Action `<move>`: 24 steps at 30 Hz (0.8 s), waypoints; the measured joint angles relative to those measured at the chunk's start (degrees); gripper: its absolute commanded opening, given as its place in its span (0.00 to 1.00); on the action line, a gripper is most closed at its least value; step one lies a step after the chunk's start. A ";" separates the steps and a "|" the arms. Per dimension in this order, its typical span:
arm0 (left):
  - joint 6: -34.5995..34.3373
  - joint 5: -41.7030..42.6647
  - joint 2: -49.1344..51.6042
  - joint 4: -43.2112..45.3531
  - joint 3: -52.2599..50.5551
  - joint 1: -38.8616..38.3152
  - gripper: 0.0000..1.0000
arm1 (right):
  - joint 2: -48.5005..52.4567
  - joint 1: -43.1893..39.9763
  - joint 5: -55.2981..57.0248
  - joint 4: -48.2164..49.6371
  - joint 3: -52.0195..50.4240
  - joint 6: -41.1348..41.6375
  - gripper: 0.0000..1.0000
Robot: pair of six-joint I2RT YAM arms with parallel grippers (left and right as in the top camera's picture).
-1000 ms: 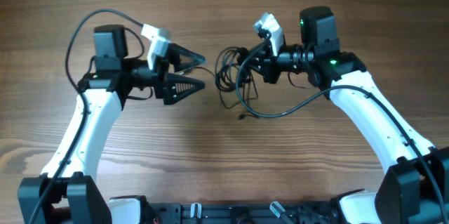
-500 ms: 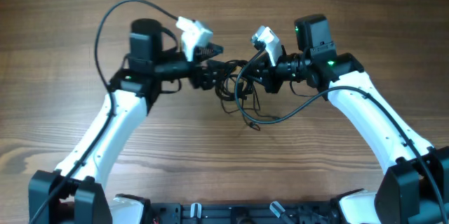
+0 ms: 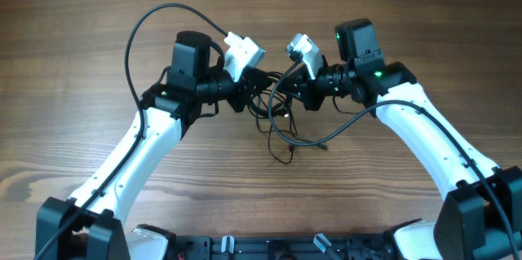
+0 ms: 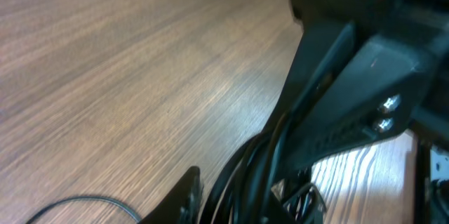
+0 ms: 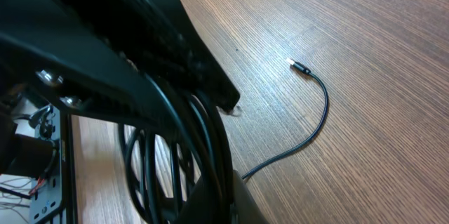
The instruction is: Untangle cables
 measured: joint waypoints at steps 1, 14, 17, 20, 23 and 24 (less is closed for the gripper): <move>0.74 -0.61 0.00 -0.96 0.00 0.02 0.35 | 0.00 -0.02 -0.04 -0.02 0.00 -0.02 0.04; 5.35 -2.56 0.00 -2.36 -0.04 0.20 0.04 | 0.00 -0.02 -0.90 -1.77 0.02 0.00 0.08; 3.82 -2.45 0.00 0.28 -0.13 0.15 0.04 | 0.00 -0.04 -1.95 -2.34 0.02 0.09 0.91; -3.13 -5.11 0.00 3.50 -0.13 0.17 0.04 | 0.00 -0.02 -3.15 -2.67 0.02 1.42 0.99; -17.55 -13.79 0.00 3.63 -0.13 0.22 0.04 | 0.00 -0.79 -3.91 0.68 0.02 7.02 1.00; -23.43 -16.90 0.00 3.54 -0.13 0.44 0.04 | 0.00 -1.36 -4.02 2.25 0.02 10.05 1.00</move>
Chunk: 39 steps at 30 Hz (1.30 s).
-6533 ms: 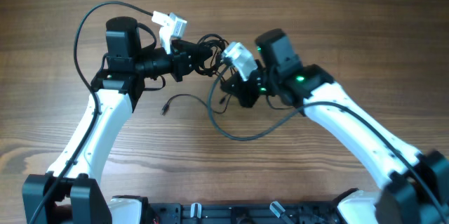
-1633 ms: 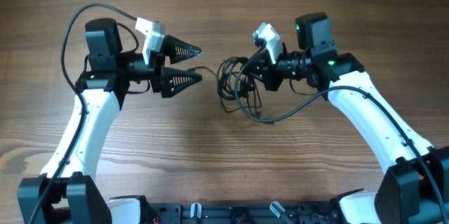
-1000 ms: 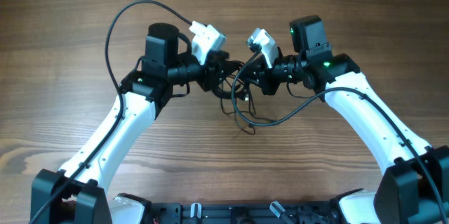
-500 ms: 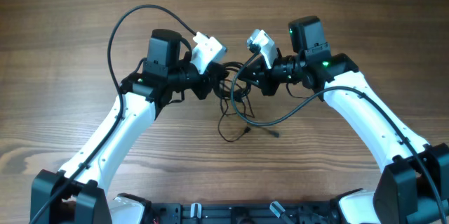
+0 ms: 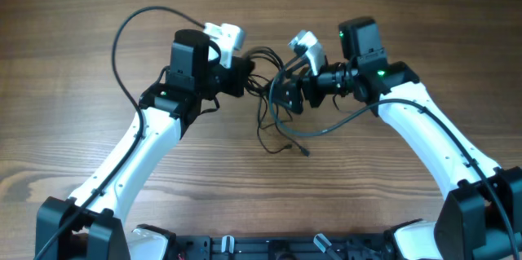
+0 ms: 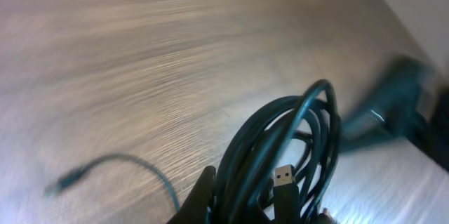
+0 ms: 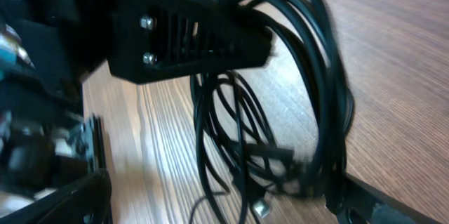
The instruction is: Untangle cables
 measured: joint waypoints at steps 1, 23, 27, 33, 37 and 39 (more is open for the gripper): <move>-5.11 -2.01 0.00 -0.13 0.00 0.33 0.04 | 0.00 -0.48 -0.11 1.88 0.00 3.30 1.00; -95.08 -4.74 0.00 -1.55 0.00 10.93 0.04 | 0.04 19.82 36.44 12.46 -0.04 23.63 0.93; -96.76 -0.63 0.00 -1.55 0.00 10.93 0.04 | 1.88 19.91 43.78 21.05 -0.02 11.89 0.80; -97.50 2.95 0.00 -1.55 0.00 10.93 0.04 | 8.09 19.91 44.33 25.18 -0.02 2.97 0.74; -97.77 3.85 0.00 -1.55 0.00 10.93 0.04 | 10.43 19.91 44.15 25.83 -0.04 1.42 0.04; -97.81 4.13 0.00 -1.55 0.00 10.93 0.04 | 10.49 19.91 44.57 27.17 -0.04 1.29 0.04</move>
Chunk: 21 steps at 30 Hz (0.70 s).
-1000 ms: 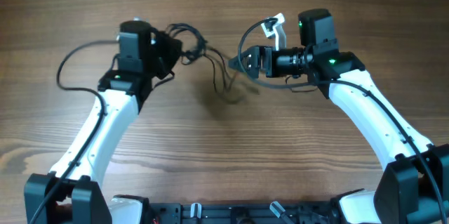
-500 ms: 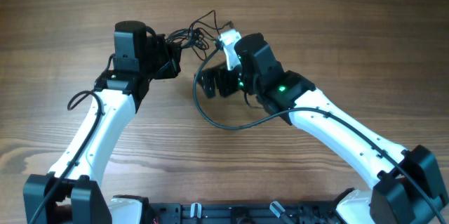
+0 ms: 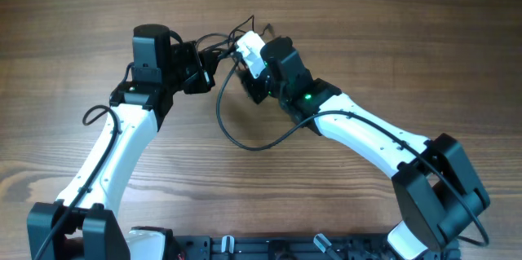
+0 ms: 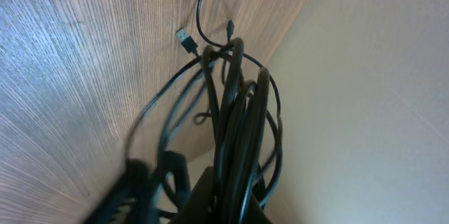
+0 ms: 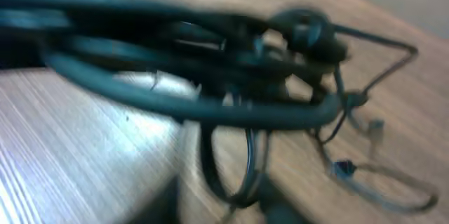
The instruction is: Untangle cables
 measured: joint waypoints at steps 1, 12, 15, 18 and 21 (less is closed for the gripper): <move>-0.04 0.15 0.00 0.02 0.00 0.00 0.04 | 0.00 0.00 0.31 0.42 0.00 0.66 0.04; -0.76 12.20 0.00 -0.92 -0.02 9.88 0.04 | -12.72 -12.04 -6.34 -24.98 1.22 11.93 0.04; -0.07 13.25 0.00 -1.09 -0.02 11.78 0.04 | -14.14 -18.29 -7.85 -29.29 1.20 13.75 0.04; 0.52 8.15 0.00 -1.05 -0.02 17.40 0.04 | -14.19 -29.11 -3.98 -34.67 0.90 20.90 0.05; 0.59 5.31 0.00 -1.07 -0.02 19.93 0.04 | -14.19 -35.74 -2.56 -38.40 0.76 28.28 0.33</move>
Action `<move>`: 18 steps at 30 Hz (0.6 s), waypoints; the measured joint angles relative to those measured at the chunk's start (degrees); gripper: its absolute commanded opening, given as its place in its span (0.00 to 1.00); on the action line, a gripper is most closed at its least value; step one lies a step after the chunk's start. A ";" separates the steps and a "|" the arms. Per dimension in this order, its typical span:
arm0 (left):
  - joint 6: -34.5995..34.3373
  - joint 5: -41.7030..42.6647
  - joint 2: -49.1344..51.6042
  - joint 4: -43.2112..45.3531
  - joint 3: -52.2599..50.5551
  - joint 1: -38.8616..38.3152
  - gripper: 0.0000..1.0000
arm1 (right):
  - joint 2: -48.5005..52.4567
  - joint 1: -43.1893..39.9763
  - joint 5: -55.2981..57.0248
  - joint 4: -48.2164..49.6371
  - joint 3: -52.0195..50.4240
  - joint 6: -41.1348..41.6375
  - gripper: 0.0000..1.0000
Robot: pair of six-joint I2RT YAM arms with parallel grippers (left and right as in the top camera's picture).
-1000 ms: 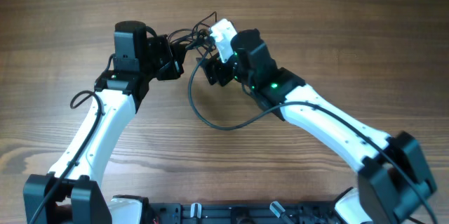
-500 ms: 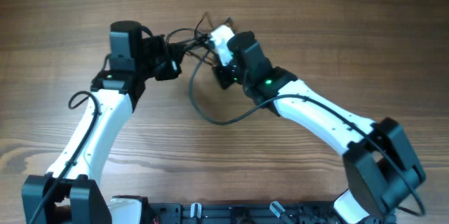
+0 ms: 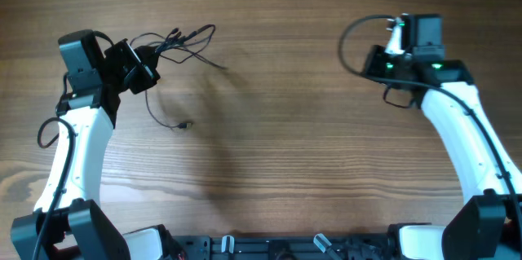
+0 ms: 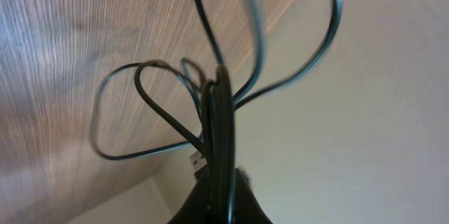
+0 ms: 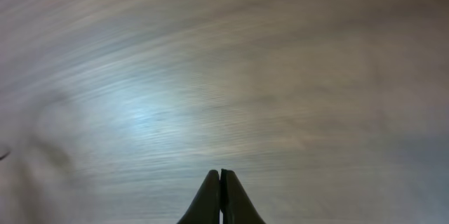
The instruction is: Untangle cables
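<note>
My left gripper point(image 3: 137, 69) is at the far left of the table, shut on a bundle of thin black cables point(image 3: 175, 40). Their loose ends fan out to the right, and one strand hangs down to a plug point(image 3: 188, 125) on the wood. In the left wrist view the cables point(image 4: 210, 104) rise in loops straight out of the gripper point(image 4: 219, 185). My right gripper point(image 3: 371, 64) is far off at the right. In its wrist view the gripper point(image 5: 221, 182) is shut, with nothing showing between the fingertips.
The wooden table point(image 3: 277, 146) spans the whole overhead view. A black wire loop point(image 3: 347, 44) curves beside the right wrist and appears to be that arm's own lead. The arm bases stand at the front edge.
The two grippers were close together at the back middle with the bundle between them. Now they are far apart: the left holds the bundle at the far left, and the right is shut on nothing at the far right.
Both grippers met at the table's middle with the tangled bundle between them, and still did at the following moment. Then both were further back and left, still joined by the cables. Now the arms are apart, with the bundle in the left gripper only.
</note>
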 measured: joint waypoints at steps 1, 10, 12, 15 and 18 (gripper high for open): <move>0.00 -0.09 0.00 0.00 0.00 0.00 0.04 | 0.00 -1.73 -0.94 -0.35 -0.11 1.55 0.52; 1.77 2.56 0.00 -1.07 0.00 -5.70 0.04 | 1.33 7.89 -31.45 12.92 -0.48 -26.38 1.00; 3.06 3.28 0.00 -1.07 0.00 -7.69 0.04 | 2.51 12.70 -33.24 19.06 -0.63 -31.63 1.00; 4.81 3.80 0.00 -1.33 0.00 -10.49 0.04 | 4.11 16.90 -31.91 27.54 -0.74 -35.67 1.00; 5.57 4.04 0.00 -1.53 0.00 -13.16 0.04 | 5.95 19.87 -27.78 30.62 -0.76 -37.53 1.00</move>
